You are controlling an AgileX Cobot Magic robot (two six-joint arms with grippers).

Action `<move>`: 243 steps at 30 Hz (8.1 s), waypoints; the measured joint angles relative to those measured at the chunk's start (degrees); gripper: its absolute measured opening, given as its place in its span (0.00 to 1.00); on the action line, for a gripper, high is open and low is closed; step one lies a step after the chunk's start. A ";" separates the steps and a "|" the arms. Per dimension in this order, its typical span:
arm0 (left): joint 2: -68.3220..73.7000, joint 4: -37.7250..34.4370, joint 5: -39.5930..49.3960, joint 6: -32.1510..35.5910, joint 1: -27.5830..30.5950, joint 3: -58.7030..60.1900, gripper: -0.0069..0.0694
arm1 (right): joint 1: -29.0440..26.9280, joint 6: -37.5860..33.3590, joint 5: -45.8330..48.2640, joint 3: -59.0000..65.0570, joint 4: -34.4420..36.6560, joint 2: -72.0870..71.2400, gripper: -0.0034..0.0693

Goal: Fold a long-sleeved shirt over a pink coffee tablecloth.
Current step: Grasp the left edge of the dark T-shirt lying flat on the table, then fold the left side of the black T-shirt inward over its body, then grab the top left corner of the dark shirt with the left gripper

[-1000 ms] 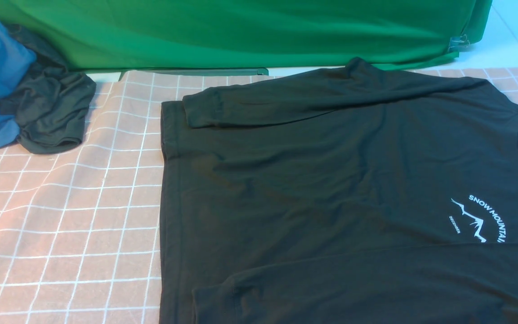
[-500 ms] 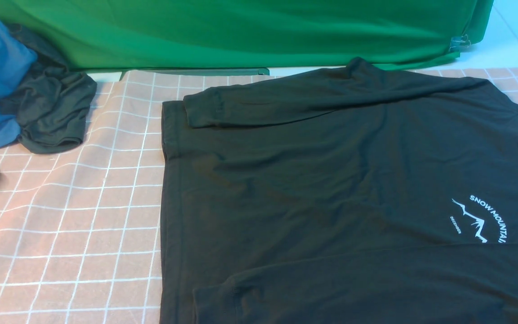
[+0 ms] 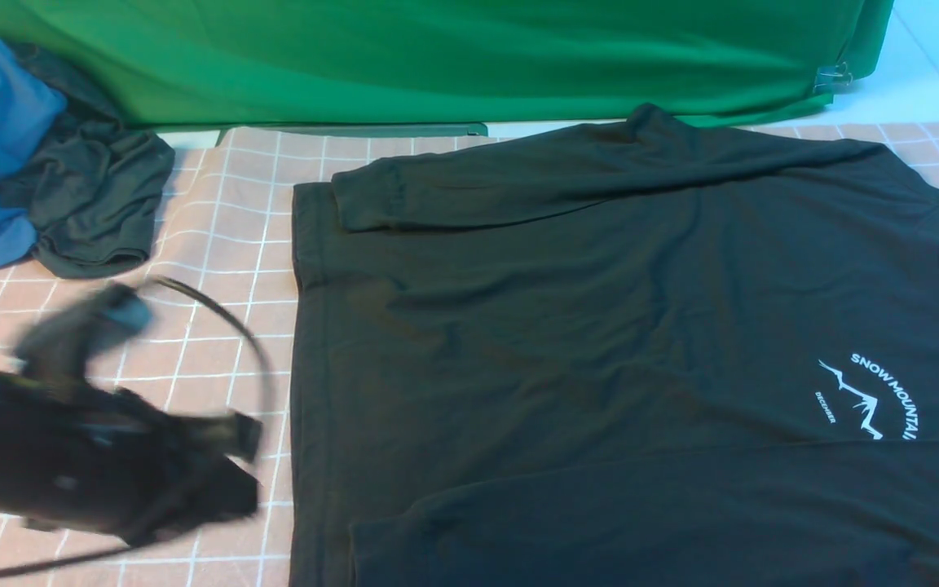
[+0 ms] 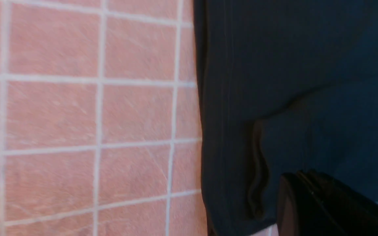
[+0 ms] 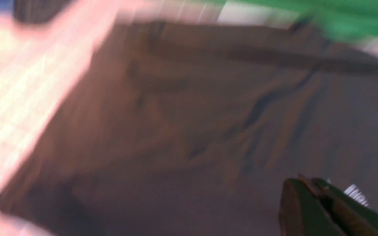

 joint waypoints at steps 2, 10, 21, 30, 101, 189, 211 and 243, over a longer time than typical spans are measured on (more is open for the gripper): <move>3.33 4.63 -1.49 -5.57 -9.00 -0.84 0.11 | 2.64 -0.39 0.25 0.62 0.06 2.09 0.10; 15.49 24.08 -3.63 -25.01 -28.25 -6.97 0.11 | 6.83 -0.22 -3.03 4.38 0.13 2.67 0.10; 22.47 30.29 -11.11 -27.37 -27.41 -10.04 0.53 | 6.95 -0.65 -1.87 4.38 0.13 2.74 0.10; 26.74 30.96 -14.38 -27.06 -27.35 -10.04 0.70 | 6.95 -2.15 -1.87 4.38 0.13 2.74 0.10; 45.62 58.31 -18.78 -25.21 -14.96 -51.06 0.15 | 6.95 -3.69 -4.73 4.38 0.12 2.74 0.11; -0.28 37.35 19.84 -46.70 -15.19 0.39 0.14 | 6.95 -3.64 -4.73 5.26 0.18 2.76 0.16; 16.85 37.96 9.61 -41.03 -7.21 -34.40 0.13 | 6.95 -3.64 -4.71 5.38 0.18 2.76 0.17; 60.83 38.36 -15.41 -30.18 -0.68 -60.25 0.57 | 6.95 -3.13 -4.71 5.38 0.18 2.76 0.17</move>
